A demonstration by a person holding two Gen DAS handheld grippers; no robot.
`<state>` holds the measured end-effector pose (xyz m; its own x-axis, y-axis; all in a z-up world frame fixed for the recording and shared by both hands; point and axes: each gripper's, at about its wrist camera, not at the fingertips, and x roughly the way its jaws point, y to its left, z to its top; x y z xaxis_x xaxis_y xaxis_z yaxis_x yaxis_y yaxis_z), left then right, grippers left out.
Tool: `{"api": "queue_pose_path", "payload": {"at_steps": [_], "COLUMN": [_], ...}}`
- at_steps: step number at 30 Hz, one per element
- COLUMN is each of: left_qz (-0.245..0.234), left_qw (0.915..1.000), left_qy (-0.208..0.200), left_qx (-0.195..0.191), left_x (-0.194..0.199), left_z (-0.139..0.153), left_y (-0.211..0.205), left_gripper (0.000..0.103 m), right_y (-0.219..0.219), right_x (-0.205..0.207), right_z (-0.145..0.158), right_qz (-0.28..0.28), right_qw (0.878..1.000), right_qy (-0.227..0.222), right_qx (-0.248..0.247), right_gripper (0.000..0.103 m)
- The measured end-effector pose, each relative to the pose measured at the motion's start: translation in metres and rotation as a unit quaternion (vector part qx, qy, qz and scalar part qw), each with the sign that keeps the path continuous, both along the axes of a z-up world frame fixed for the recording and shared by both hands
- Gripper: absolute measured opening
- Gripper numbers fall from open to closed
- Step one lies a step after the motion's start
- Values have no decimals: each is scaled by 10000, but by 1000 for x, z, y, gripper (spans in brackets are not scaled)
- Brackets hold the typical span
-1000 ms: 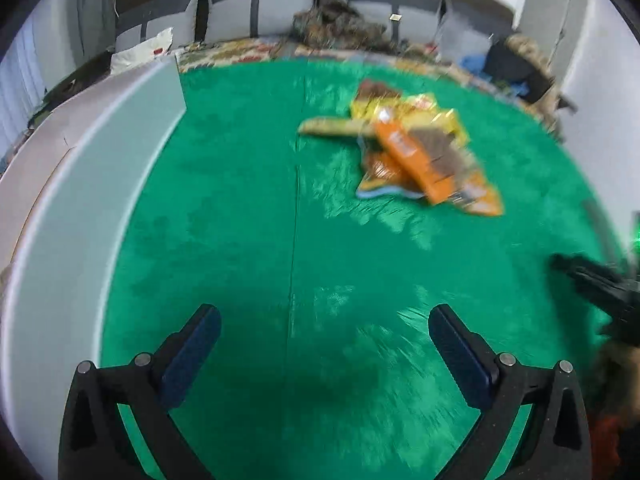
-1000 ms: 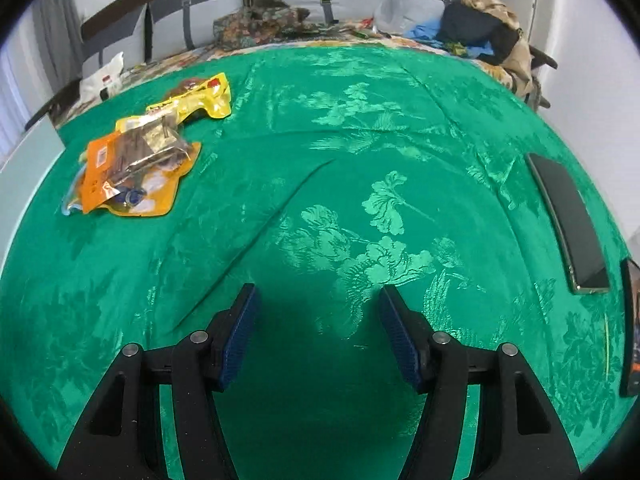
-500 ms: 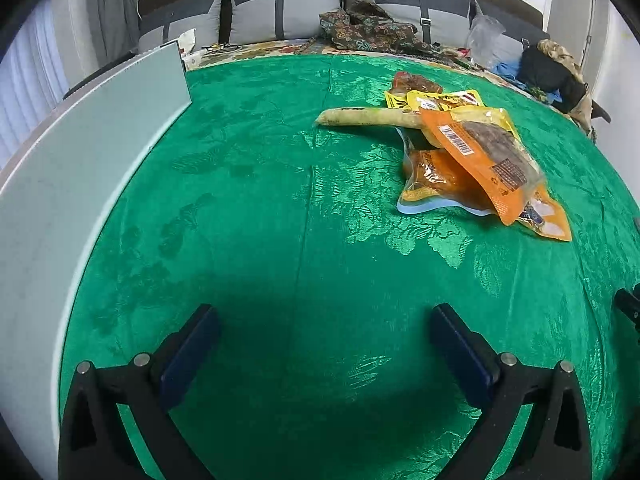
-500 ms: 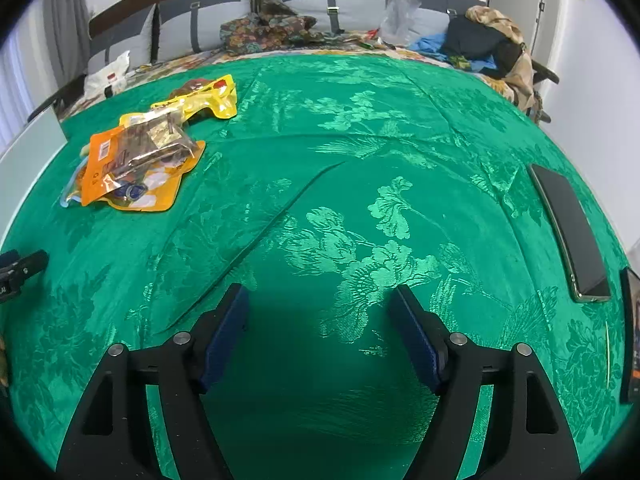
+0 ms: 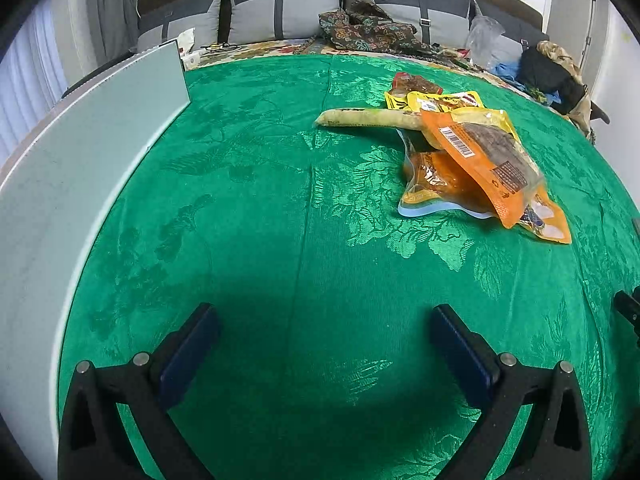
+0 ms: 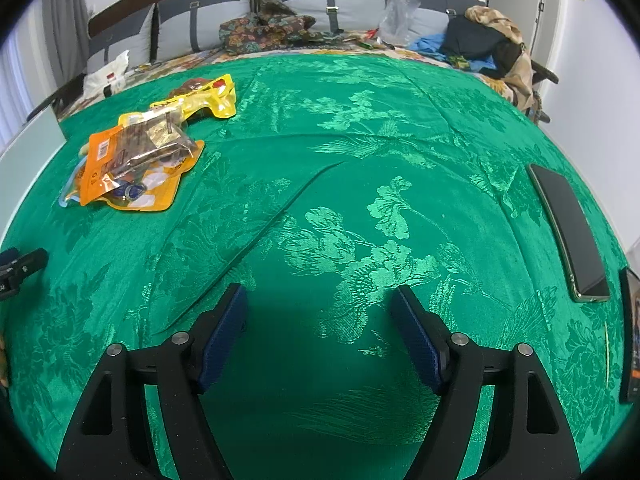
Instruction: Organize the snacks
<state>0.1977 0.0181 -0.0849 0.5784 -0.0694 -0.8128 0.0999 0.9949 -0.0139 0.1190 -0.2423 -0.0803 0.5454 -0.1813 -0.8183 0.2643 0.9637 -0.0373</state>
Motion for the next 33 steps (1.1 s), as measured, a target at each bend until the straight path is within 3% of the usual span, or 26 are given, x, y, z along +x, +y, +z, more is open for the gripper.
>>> {"api": "queue_pose_path", "payload": {"at_steps": [23, 28, 29, 31, 33], "left_qz": [-4, -612, -560, -247, -7], "left_qw": [10000, 9973, 9976, 9997, 10000], "left_qy": [-1, -106, -160, -15, 1], "left_qx": [6, 397, 371, -68, 1], "left_x": [1, 0, -1, 3, 6], "left_z": [0, 4, 3, 1, 0], "left_y": [-1, 9, 17, 37, 41], "left_gripper": [103, 103, 103, 103, 103], "right_y": [-4, -4, -4, -4, -4], "right_x": [-1, -1, -1, -1, 2], "right_z": [-2, -2, -2, -2, -2], "right_qz": [-64, -65, -65, -69, -47], "right_qw": [10000, 10000, 10000, 10000, 10000], "right_qy": [21, 21, 21, 21, 75], "right_qx": [24, 22, 20, 22, 27], "right_gripper": [86, 86, 86, 86, 85]}}
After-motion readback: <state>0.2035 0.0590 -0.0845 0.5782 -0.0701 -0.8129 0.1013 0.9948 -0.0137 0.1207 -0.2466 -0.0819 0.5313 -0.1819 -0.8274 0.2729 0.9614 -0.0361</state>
